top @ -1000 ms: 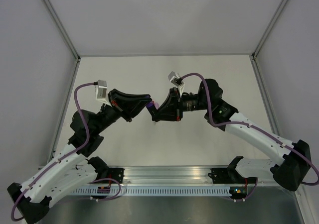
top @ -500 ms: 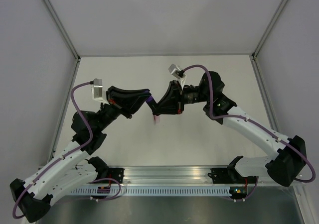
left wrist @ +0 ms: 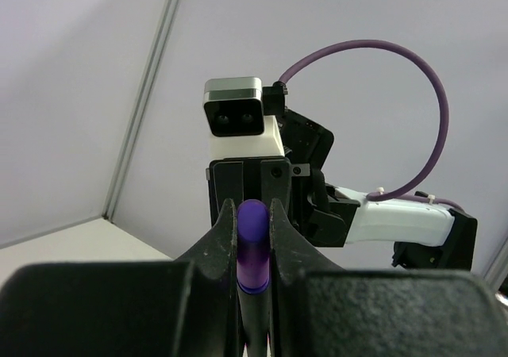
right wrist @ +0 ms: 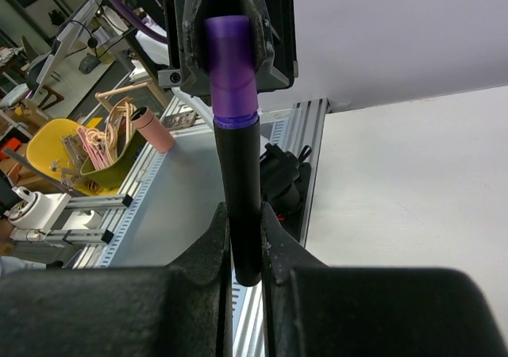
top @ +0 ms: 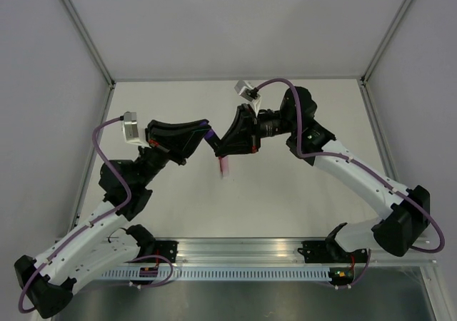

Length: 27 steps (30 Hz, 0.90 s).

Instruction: Insert the pens into the pen caps

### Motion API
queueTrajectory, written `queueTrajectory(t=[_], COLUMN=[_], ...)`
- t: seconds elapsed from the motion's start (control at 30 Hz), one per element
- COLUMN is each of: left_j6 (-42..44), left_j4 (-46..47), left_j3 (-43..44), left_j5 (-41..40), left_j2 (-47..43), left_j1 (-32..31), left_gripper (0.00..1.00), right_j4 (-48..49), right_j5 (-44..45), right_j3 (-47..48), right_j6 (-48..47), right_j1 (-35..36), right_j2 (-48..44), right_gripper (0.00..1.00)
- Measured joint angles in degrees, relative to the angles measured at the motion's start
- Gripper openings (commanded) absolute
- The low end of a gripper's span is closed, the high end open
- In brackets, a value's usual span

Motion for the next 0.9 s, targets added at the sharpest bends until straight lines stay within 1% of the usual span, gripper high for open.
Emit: queueTrajectory(t=[0.17,0.3,0.47,0.7,0.9], left_j6=[0.92,0.98,0.96,0.42,0.0], left_j4=[-0.07,0.26,1.22,6.36,8.79], left_j3=[0.52,0.39,-0.83,-2.32,-2.8], left_j5=[-1.66,-2.82,-4.35,-6.27,-6.88], left_j2=[0.0,0.0,0.26,2.4,2.73], left_j1=[0.26,0.28,0.63,0.9,1.22], left_gripper=[0.02,0.02,0.02,0.02,0.02], right_j4=[-6.58,-8.66,-8.7,-7.41,-5.64], right_j5=[-0.2,-0.17,-0.2,-0.87,-2.54], right_j3=[4.72,6.56,6.67,7.61,9.09], right_j6=[-3.82,-4.72,-4.5,-2.69,-1.33], right_j1=[-0.22,-0.26,-0.55,-1.09,-1.22], right_j2=[1.53,2.51,3.5,5.33,6.84], right_gripper=[0.0,0.0,0.0,0.0,0.0])
